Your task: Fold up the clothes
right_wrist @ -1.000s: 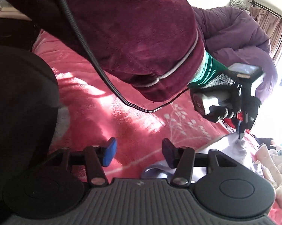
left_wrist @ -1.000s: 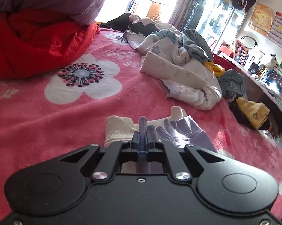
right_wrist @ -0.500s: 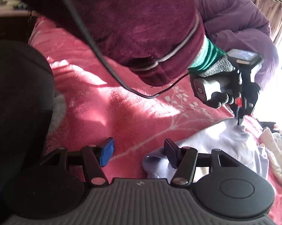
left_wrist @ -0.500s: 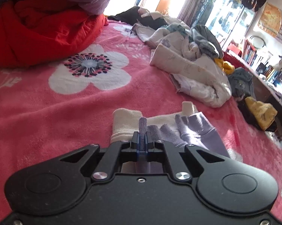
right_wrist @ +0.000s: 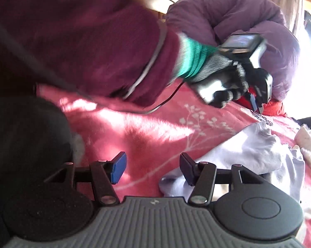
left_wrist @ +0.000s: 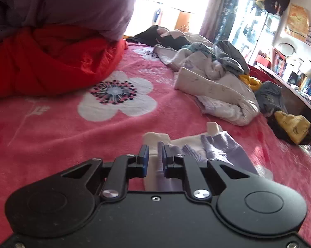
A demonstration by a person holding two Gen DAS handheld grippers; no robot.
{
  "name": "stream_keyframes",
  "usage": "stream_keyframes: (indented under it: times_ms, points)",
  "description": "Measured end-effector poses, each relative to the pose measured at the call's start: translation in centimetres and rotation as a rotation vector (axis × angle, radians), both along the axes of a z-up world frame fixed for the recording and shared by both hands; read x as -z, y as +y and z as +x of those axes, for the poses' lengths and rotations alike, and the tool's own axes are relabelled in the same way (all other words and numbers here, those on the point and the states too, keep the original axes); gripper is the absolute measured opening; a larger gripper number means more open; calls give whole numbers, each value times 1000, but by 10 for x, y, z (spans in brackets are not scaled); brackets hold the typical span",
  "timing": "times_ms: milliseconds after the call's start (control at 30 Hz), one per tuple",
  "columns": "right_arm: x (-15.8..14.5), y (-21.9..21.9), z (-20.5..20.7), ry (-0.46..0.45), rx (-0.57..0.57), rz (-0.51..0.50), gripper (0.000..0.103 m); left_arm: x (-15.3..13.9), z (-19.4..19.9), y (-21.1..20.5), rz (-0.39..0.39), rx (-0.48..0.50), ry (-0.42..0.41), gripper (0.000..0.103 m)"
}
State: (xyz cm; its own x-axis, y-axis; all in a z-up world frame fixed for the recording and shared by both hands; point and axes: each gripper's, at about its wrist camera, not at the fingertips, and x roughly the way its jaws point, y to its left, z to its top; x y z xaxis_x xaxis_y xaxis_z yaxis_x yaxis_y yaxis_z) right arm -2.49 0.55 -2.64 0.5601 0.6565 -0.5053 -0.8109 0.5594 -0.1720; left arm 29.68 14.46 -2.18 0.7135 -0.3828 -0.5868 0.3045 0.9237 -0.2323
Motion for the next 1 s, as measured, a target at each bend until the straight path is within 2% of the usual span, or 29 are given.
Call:
stream_keyframes:
  times_ms: [100,167,267,367,433,467,533,667,700,800,867,1000]
  points:
    - [-18,-12,12,42,25,67,44,21,4,-18,85,41,68,10]
    - [-25,-22,28,59,66,90,41,28,-3,-25,155,41,61,10]
    - [-31,-37,55,32,151,81,40,17,-27,-9,53,-3,12,10]
    - [-34,-51,95,20,254,68,40,6,-64,3,-1,-68,-40,10]
    - [-28,-51,122,-10,303,38,39,10,-86,9,-55,-91,-41,10]
    - [-26,-51,134,-9,319,31,39,12,-92,10,-74,-92,-32,10]
    - [-23,-51,159,6,345,25,29,15,-95,7,-69,-55,-15,10]
    - [-16,-51,200,54,393,30,22,21,-94,3,-181,27,6,10]
    - [-11,-49,210,60,399,17,22,25,-92,-1,-184,49,16,10]
    - [20,-45,237,152,420,-75,22,51,-82,-19,-78,58,95,10]
    - [36,-45,247,199,430,-120,22,54,-80,-23,-65,76,89,10]
    - [15,-46,237,160,422,-103,22,44,-82,-17,-80,96,60,17]
